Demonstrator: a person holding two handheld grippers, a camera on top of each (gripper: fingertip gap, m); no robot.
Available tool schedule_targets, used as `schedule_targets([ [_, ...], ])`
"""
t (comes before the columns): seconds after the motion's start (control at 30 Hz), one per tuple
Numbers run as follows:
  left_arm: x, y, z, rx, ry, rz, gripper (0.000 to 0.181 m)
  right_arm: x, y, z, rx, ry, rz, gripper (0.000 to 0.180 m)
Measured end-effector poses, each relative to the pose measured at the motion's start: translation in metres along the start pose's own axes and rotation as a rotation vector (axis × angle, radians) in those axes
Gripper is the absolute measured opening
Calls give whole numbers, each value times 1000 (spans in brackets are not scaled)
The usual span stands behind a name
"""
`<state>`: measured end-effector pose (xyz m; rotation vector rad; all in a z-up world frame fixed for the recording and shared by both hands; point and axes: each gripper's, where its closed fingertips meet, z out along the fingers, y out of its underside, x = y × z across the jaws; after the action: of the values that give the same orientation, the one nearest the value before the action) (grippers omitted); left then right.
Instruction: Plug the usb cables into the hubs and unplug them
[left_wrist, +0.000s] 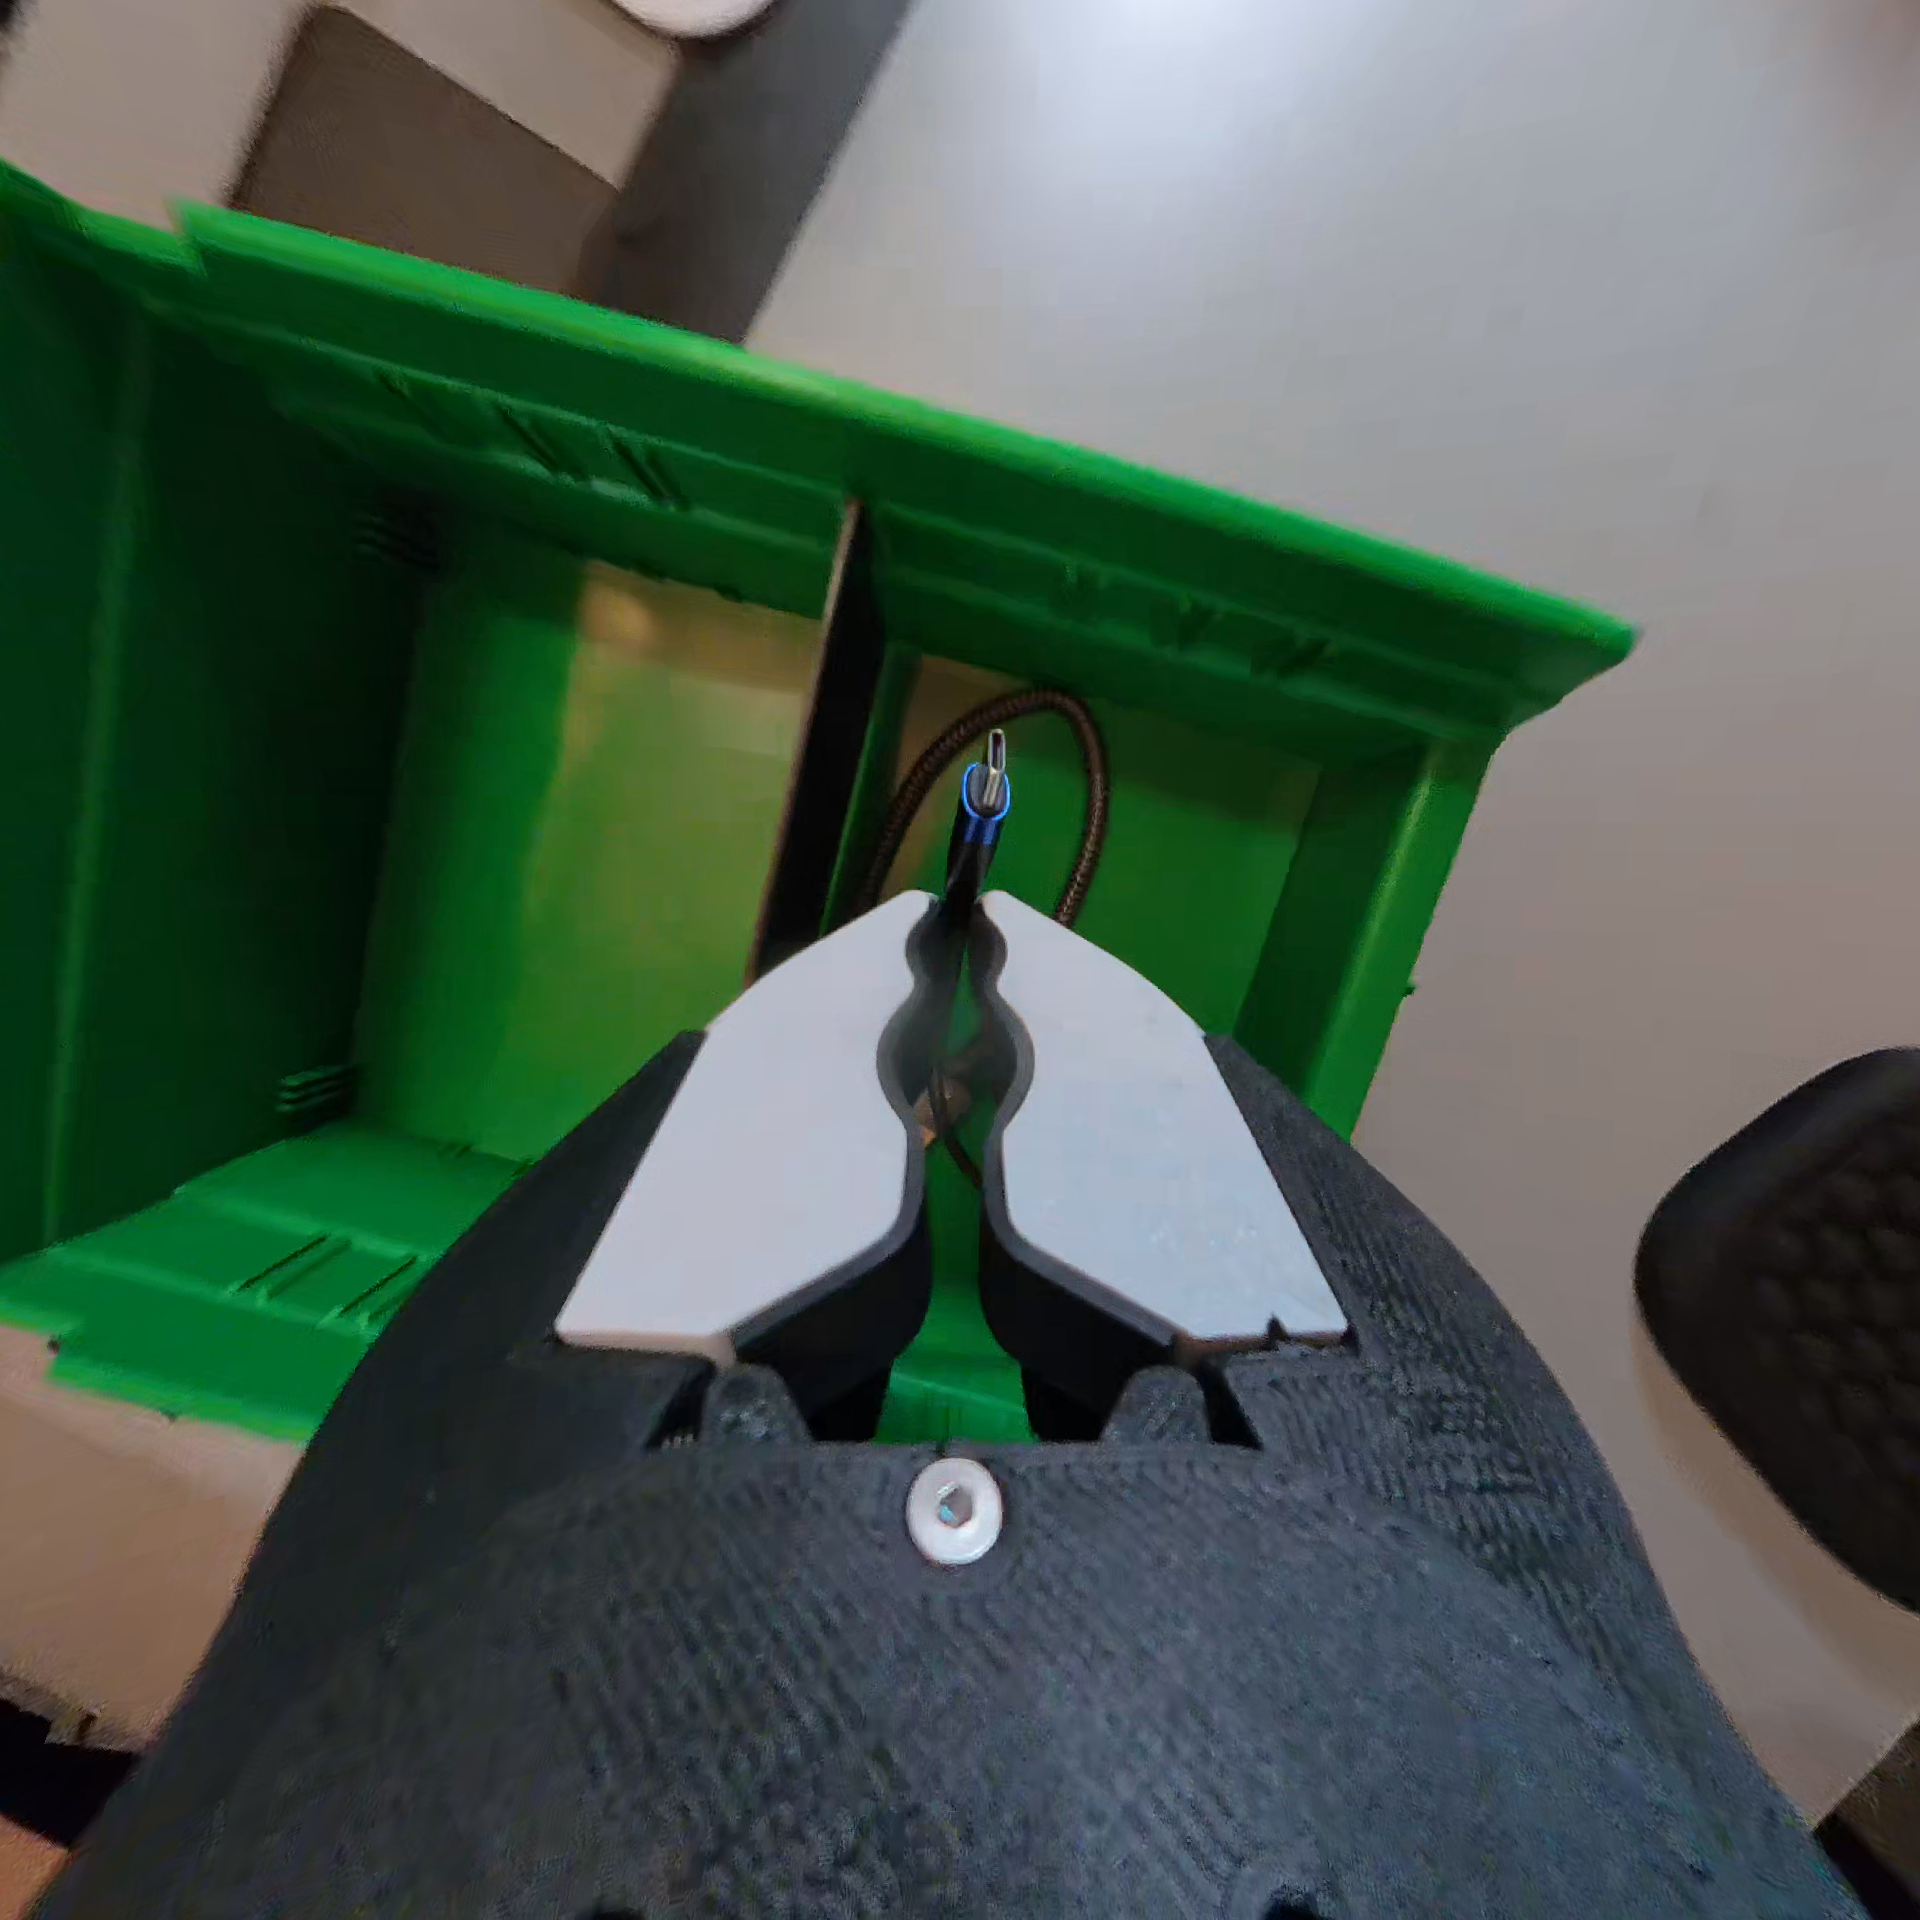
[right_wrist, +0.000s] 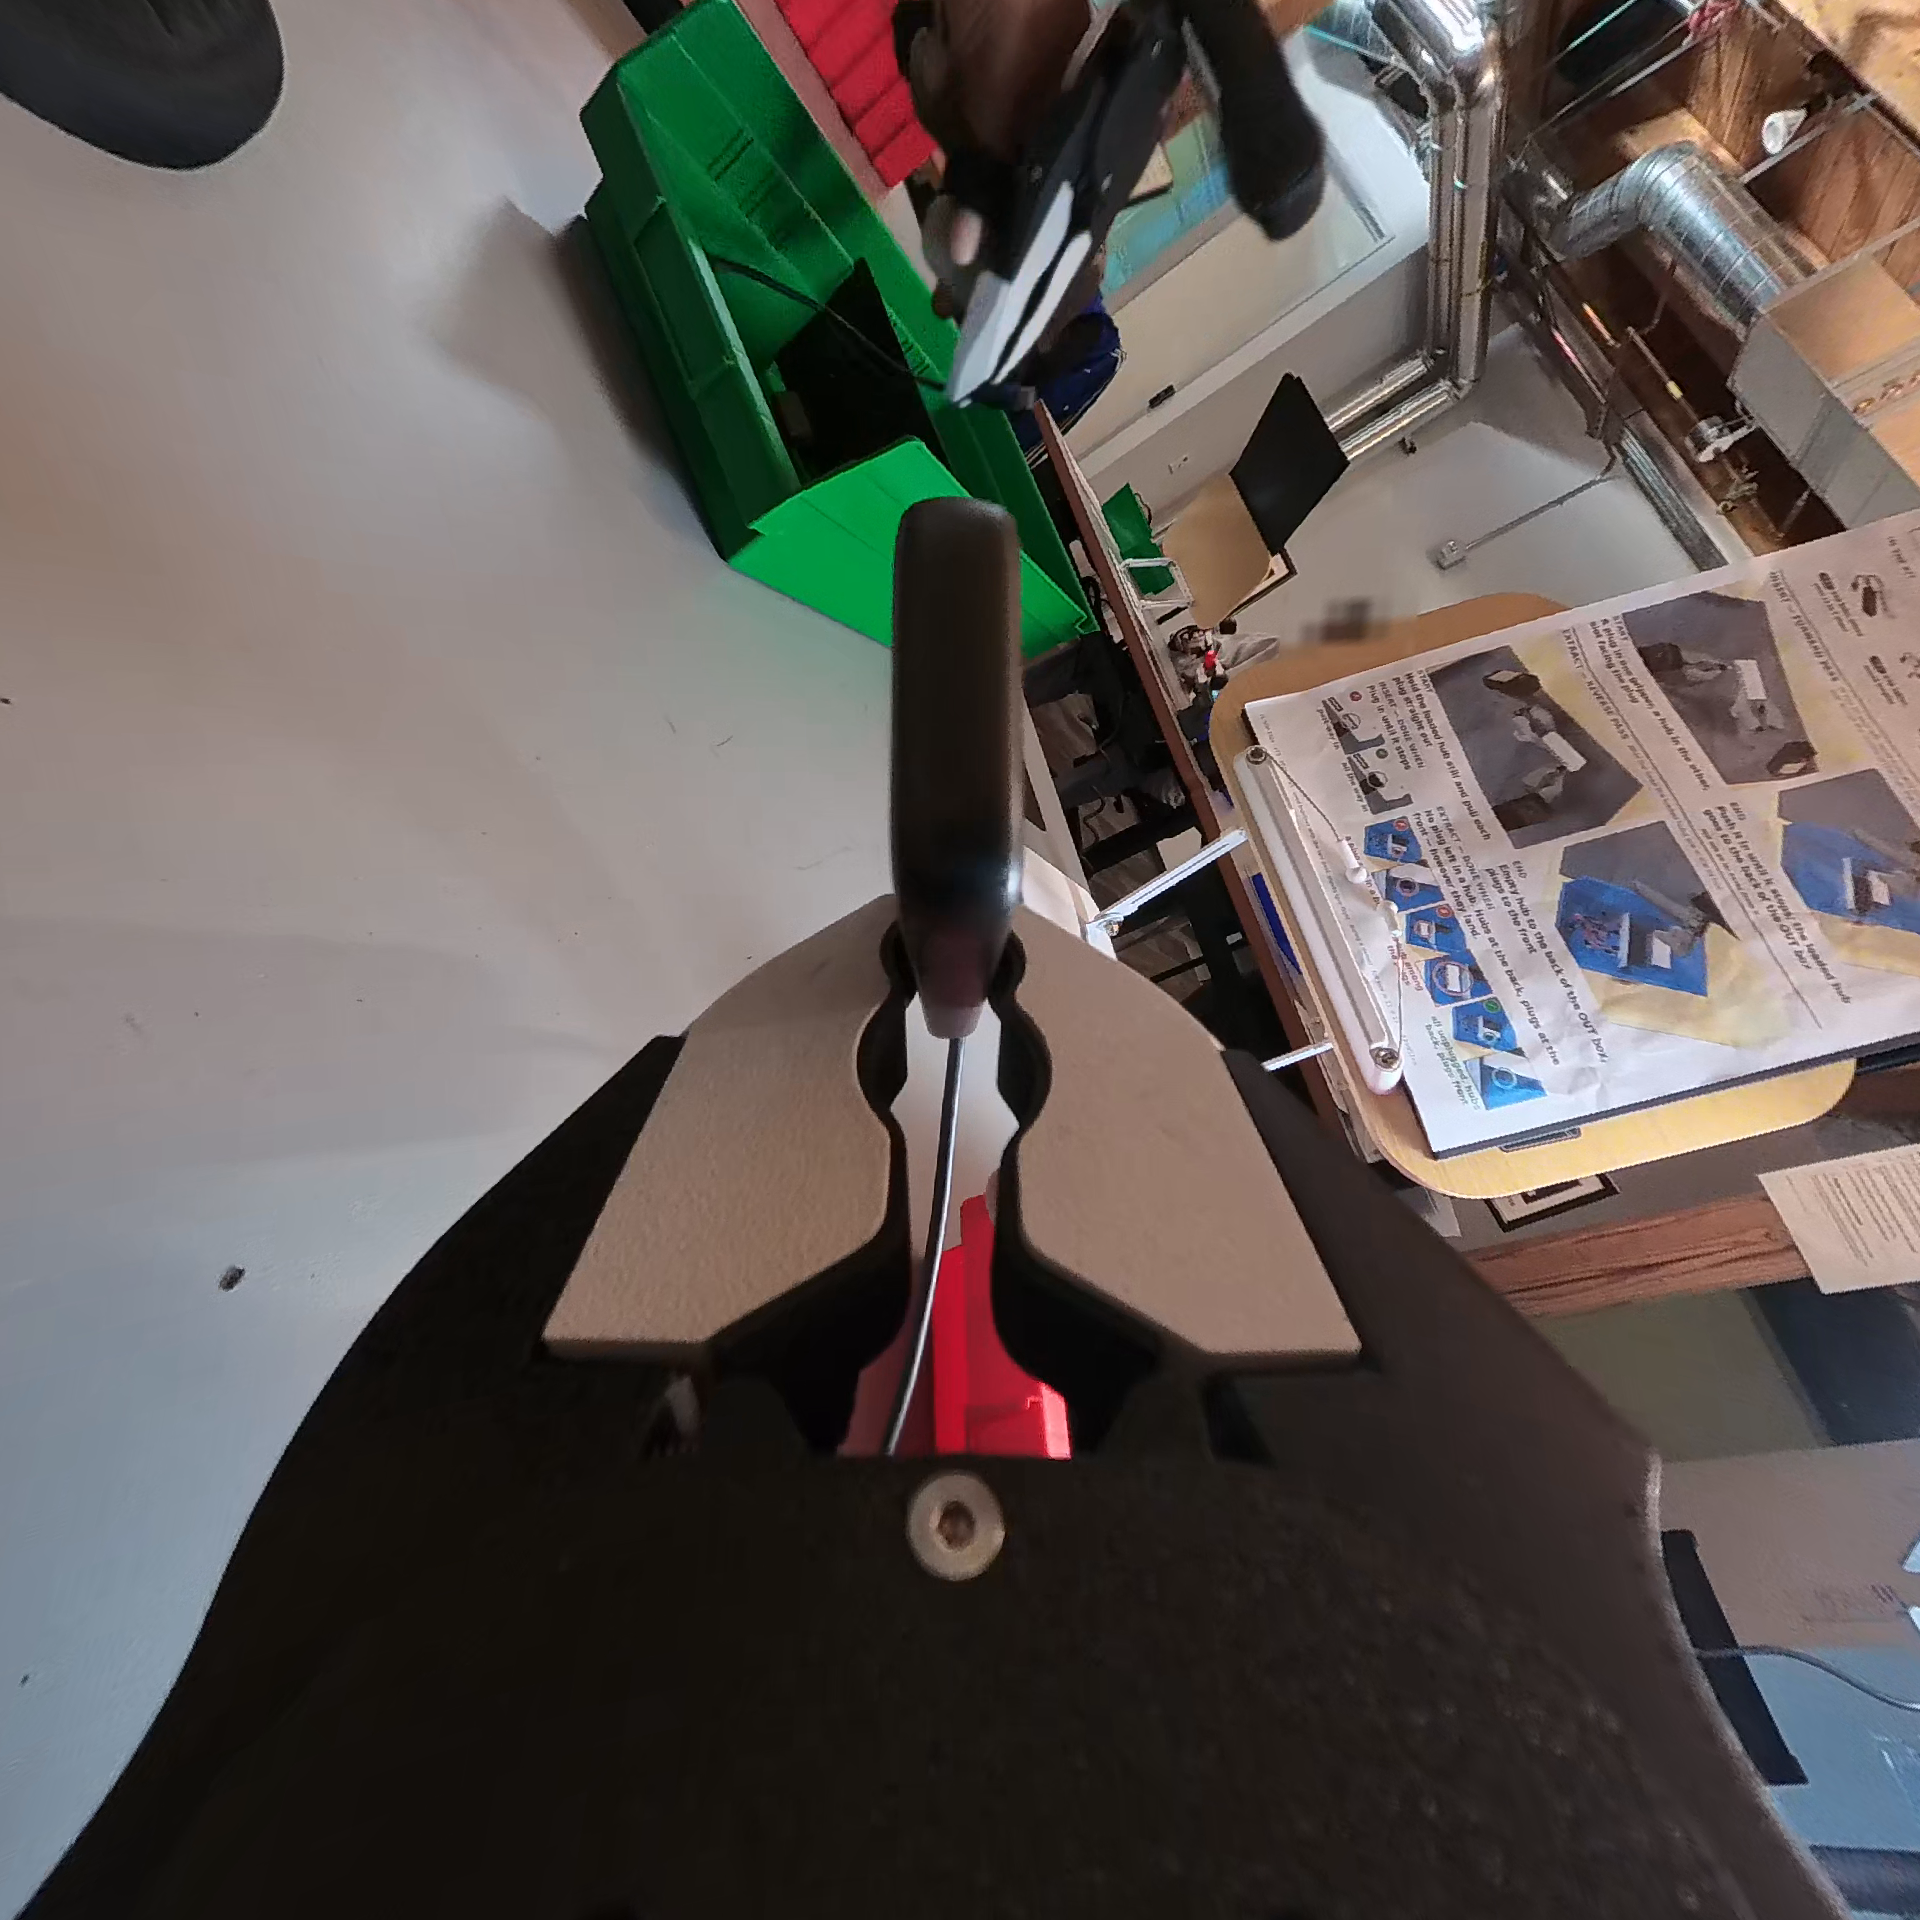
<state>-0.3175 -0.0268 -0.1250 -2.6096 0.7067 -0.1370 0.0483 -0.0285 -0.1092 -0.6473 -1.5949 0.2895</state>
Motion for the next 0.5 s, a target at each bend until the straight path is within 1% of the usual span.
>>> schedule_targets([
  [0.2,15,-46,-64,171,-43,-49,4,5,-2,-2,16,14,26,12],
  [0.33,41,-77,-106,244,-60,-50,4,9,-3,-4,26,28,40,12],
  [0.43,80,-102,-124,319,39,-69,4,12,-5,-6,35,36,50,12],
  [0.5,110,-111,-118,341,137,-96,4,13,-6,-7,41,39,52,12],
])
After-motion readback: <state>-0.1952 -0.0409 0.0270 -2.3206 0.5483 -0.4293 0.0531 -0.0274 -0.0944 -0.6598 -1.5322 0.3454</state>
